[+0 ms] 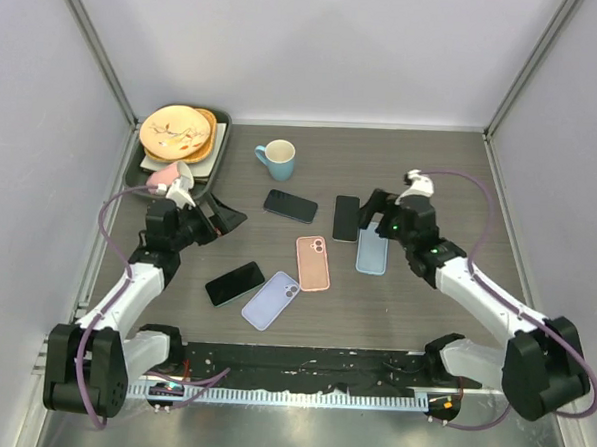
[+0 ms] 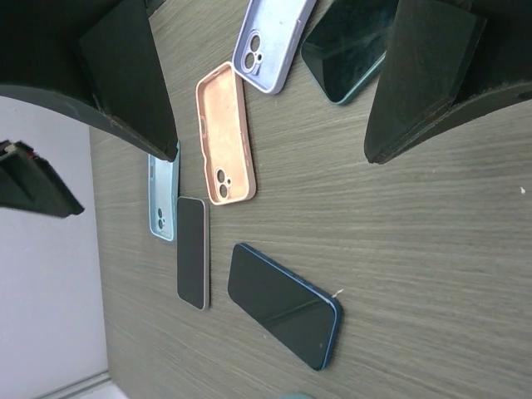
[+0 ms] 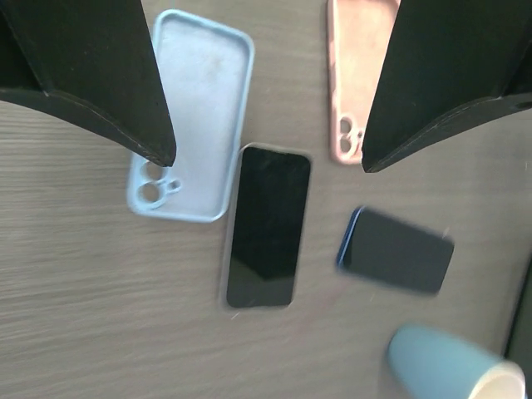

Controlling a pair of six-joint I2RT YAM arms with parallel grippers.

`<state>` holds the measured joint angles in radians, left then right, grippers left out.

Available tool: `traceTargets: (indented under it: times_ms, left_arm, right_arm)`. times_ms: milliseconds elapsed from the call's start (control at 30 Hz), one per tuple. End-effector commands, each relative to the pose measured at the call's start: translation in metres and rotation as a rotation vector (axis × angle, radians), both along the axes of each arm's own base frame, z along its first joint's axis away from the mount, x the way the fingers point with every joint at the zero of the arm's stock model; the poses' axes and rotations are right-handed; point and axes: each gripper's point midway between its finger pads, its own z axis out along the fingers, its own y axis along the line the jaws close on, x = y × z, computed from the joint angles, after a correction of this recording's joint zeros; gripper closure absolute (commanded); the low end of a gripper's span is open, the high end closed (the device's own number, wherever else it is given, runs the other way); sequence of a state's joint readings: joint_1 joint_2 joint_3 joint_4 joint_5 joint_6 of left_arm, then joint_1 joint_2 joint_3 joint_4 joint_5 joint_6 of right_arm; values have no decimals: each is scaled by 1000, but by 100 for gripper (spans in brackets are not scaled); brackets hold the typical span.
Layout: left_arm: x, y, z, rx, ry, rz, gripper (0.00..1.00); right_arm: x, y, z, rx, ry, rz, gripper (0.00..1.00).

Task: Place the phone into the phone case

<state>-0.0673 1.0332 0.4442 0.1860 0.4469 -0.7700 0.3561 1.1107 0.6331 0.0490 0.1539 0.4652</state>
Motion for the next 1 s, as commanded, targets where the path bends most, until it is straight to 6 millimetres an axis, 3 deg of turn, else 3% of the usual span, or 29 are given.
traceTargets:
  times_ms: [0, 33, 67, 100, 133, 200, 233, 300, 333, 400, 433, 533, 700, 833, 967]
  left_arm:
    - [17, 0, 20, 84, -50, -57, 0]
    - [18, -6, 19, 87, -39, -92, 0]
    - [16, -14, 20, 93, -41, -125, 0]
    - [16, -18, 21, 108, -49, -141, 0]
    - [17, -26, 22, 122, -48, -151, 0]
    - [16, -34, 23, 160, -55, -163, 0]
    - [13, -49, 30, 179, -76, -200, 0]
    - [12, -53, 24, 250, -48, -189, 0]
    - [11, -66, 32, 289, -79, -224, 0]
    - [10, -70, 26, 352, -59, -228, 0]
    - [9, -77, 29, 366, -74, -250, 0]
    - [9, -78, 25, 388, -73, -254, 0]
    - [6, -68, 23, 439, -86, -239, 0]
    - [4, -56, 18, 493, -86, -213, 0]
    - [1, -53, 6, 528, -71, -230, 0]
  right_arm:
    - [-17, 47, -30, -69, 154, 151, 0]
    - [-25, 68, -36, -83, 176, 205, 1]
    - [-29, 78, -42, -90, 195, 232, 3]
    - [-32, 86, -61, -115, 244, 251, 6]
    - [-37, 101, -65, -120, 252, 289, 11]
    - [-42, 114, -86, -138, 303, 330, 18]
    - [-44, 123, -88, -142, 313, 354, 25]
    - [-47, 134, -98, -154, 336, 380, 28]
    - [-50, 140, -107, -171, 357, 402, 36]
    - [-51, 144, -114, -184, 368, 412, 44]
    - [-52, 145, -122, -203, 384, 414, 60]
    - [-50, 152, -125, -224, 375, 469, 86]
    - [-49, 174, -127, -308, 368, 664, 94]
    - [-45, 201, -111, -383, 313, 840, 96]
    - [-43, 209, -102, -497, 241, 904, 99]
